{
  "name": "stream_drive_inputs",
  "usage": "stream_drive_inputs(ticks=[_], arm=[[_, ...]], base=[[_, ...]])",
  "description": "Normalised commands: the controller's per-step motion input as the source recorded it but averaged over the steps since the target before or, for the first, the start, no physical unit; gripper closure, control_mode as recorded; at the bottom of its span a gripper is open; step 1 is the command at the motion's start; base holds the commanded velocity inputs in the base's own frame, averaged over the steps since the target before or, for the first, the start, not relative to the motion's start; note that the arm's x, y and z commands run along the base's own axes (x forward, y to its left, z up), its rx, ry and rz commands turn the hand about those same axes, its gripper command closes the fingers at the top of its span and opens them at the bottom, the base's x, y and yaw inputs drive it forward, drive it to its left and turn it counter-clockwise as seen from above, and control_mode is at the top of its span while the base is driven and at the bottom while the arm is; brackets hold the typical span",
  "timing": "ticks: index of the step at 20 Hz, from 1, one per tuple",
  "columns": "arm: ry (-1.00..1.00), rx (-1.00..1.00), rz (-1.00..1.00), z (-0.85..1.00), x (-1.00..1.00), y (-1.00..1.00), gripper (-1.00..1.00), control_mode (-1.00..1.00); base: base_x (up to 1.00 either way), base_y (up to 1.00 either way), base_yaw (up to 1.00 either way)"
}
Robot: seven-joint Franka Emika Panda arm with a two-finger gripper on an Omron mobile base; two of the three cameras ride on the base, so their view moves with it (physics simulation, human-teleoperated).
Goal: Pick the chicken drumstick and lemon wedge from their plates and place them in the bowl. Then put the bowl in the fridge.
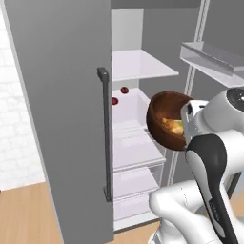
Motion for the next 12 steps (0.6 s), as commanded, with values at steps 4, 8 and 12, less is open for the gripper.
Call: stream_drive_inputs(ticks=[4, 8, 12], arm=[[0.00, 0.00, 0.00, 0.00, 0.00, 0.00, 1.00, 1.00], [0.00, 0.00, 0.00, 0.00, 0.00, 0.00, 1.00, 1.00], [0.00, 0.00, 0.00, 0.00, 0.00, 0.00, 1.00, 1.00]], base=[[0.31, -0.31, 0.00], [0.44, -0.24, 0.00], [0.97, 0.07, -0.06]])
